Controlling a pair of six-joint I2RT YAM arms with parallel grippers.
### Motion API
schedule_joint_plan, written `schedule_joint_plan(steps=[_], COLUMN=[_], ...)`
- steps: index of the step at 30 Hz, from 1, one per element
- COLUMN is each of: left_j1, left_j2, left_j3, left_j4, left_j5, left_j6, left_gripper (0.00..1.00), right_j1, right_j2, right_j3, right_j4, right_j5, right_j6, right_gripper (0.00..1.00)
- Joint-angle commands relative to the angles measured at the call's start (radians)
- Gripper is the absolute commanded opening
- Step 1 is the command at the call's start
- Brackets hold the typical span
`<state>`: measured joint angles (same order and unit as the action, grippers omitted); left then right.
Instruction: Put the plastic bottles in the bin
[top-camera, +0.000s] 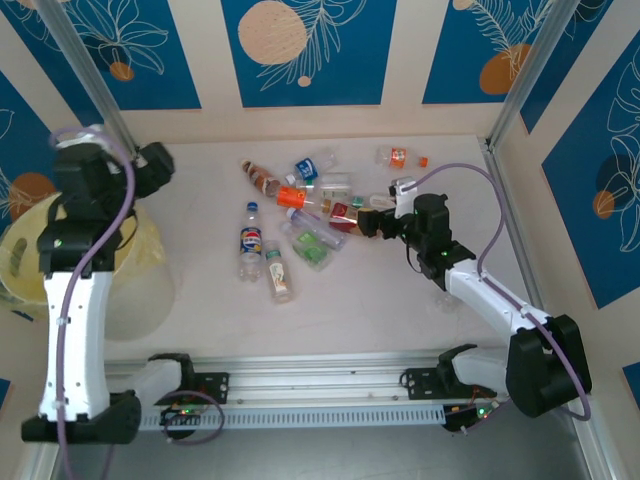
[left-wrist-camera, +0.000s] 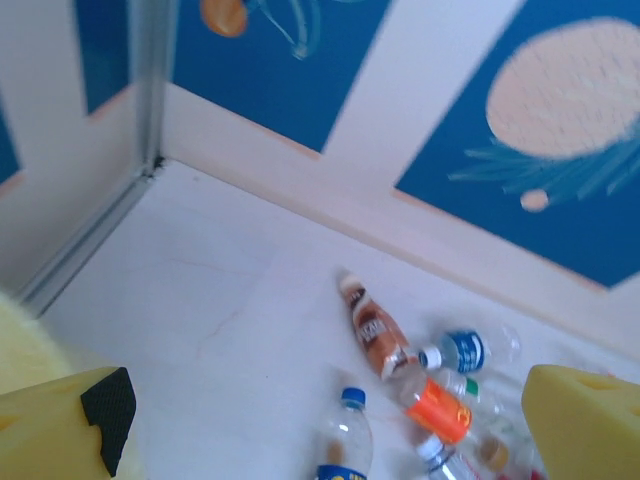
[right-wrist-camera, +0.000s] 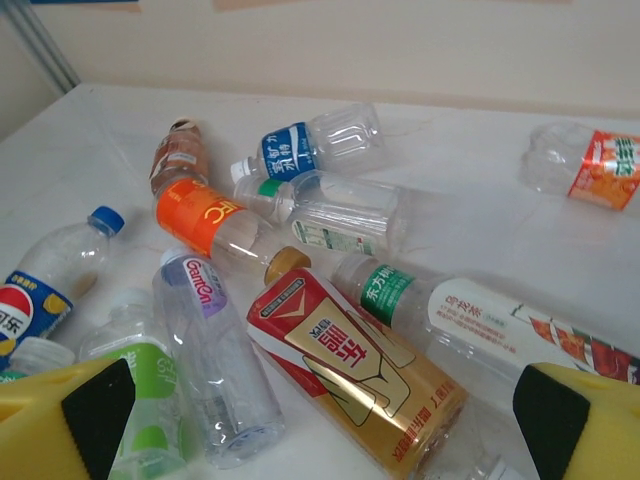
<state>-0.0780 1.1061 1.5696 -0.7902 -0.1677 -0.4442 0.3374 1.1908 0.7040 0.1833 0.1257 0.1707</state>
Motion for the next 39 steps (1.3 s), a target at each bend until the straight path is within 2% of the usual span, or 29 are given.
schedule_joint_plan(steps=[1,5,8,12,16,21,27,32,36,39], left_j1=[-0.17,-0.298,-0.355,-0.349,-0.313,-0.303,-0.29,-0.271,-0.263,-0.263], left_j2=[0.094,0.225,0.335,0.462,0.584,0.697,0.766,0.797,0.821,0.841], left_j3=[0.014,0.005,-0.03,-0.101,-0.113,-0.135,-0.184,-0.24,-0.265,-0.271], left_j4=[-0.042,-0.033,-0.009,0.061,0.103,0.135,0.185,0.241,0.262,0.276], left_j5=[-0.2,-0.232,-0.251,-0.189,-0.021,0.024,-0.035,-0.008,-0.003,0.0], left_j6=[0.072,0.073,0.055,0.011,0.024,0.042,0.015,0.0,0.007,0.009], left_gripper=[1.0,1.0,1.0,1.0,1.0,1.0,0.99,0.88,0.74,0.74], right_j1=[-0.004,-0.006,-0.006,-0.005,0.001,0.009,0.019,0.031,0.038,0.044], right_j2=[-0.018,-0.047,-0.058,-0.056,-0.063,-0.077,-0.083,-0.085,-0.087,-0.088], right_j3=[0.021,-0.002,-0.016,-0.016,-0.01,-0.018,-0.018,-0.01,-0.009,-0.009], right_j4=[-0.019,-0.008,0.005,-0.006,-0.029,-0.041,-0.057,-0.074,-0.082,-0.084], right_j5=[-0.037,-0.034,-0.034,-0.029,-0.02,0.002,0.012,0.026,0.035,0.042], right_j6=[0.092,0.099,0.116,0.121,0.1,0.088,0.083,0.071,0.069,0.066], right_gripper=[0.99,0.99,0.99,0.99,0.99,0.99,0.99,0.99,0.99,0.99])
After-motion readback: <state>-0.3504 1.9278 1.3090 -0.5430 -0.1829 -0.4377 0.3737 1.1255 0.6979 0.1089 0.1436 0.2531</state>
